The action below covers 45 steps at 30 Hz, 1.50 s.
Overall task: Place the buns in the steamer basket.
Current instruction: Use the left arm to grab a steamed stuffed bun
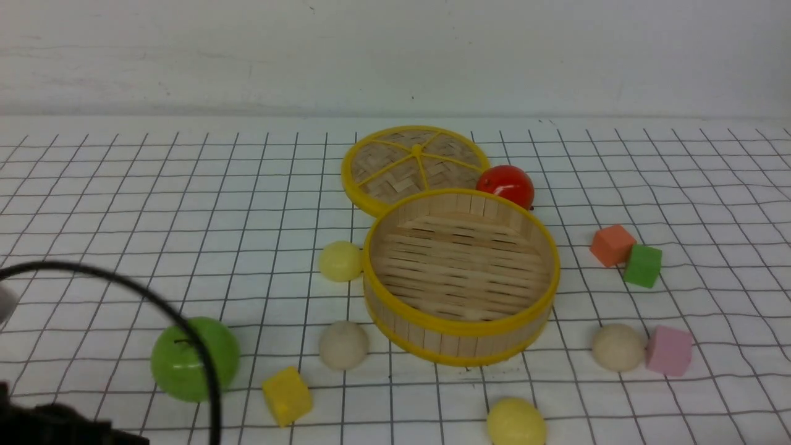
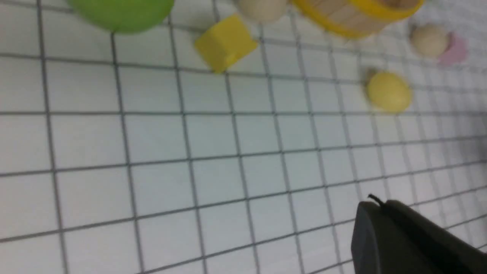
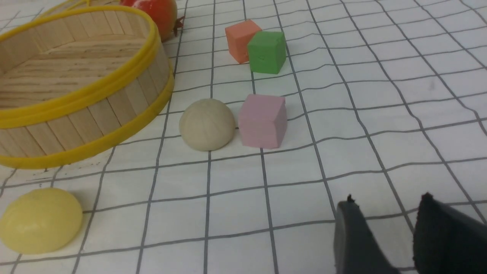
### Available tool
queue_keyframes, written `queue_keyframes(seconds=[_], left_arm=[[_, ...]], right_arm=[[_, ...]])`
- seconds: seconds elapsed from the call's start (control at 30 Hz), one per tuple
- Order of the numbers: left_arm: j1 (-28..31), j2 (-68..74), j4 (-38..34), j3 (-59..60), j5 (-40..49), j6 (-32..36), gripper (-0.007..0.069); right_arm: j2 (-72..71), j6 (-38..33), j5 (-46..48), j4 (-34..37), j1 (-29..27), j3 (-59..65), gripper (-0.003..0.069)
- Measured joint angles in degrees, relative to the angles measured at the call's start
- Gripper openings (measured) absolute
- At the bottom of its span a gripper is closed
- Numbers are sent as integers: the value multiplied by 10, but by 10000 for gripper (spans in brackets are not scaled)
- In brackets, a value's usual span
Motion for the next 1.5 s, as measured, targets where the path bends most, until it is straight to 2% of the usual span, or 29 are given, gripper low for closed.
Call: queue_keyframes(seconds=[0.13,0.23,0.27,0.33,0.4,0.43,0.53,0.63,0.73,0.93,0.97,1.0,1.07,1.37,1.5], left_arm=[[-5,127,12,-58,-1,20,-13],[-81,206,36,-120,-20,21,-13],[-88,209,36,-123,-21,22,-13],[-183,245,88,-170,-38,-17,-13],[-233,273,124,-199,-37,-49,-13],[-238,276,134,-202,-37,-56,-13],[-295,345,213,-251,-37,-103,-13],[-308,398,245,-290,-38,-115,-12],[-305,450,261,-322,-39,-115,32],[-274,518,260,-371,-48,-89,249],[-273,522,259,-373,-48,-88,263],[-270,537,255,-379,-54,-82,309],[-270,550,255,-382,-67,-79,338],[-269,583,255,-383,-112,-78,314],[-269,595,261,-383,-122,-78,218]], right_arm=[[0,0,0,0,0,0,241],[0,0,0,0,0,0,241],[0,0,0,0,0,0,241],[0,0,0,0,0,0,241],[0,0,0,0,0,0,241],[0,0,0,0,0,0,241],[0,0,0,0,0,0,241],[0,0,0,0,0,0,241],[0,0,0,0,0,0,241],[0,0,0,0,0,0,241],[0,0,0,0,0,0,241],[0,0,0,0,0,0,241],[0,0,0,0,0,0,241],[0,0,0,0,0,0,241],[0,0,0,0,0,0,241]])
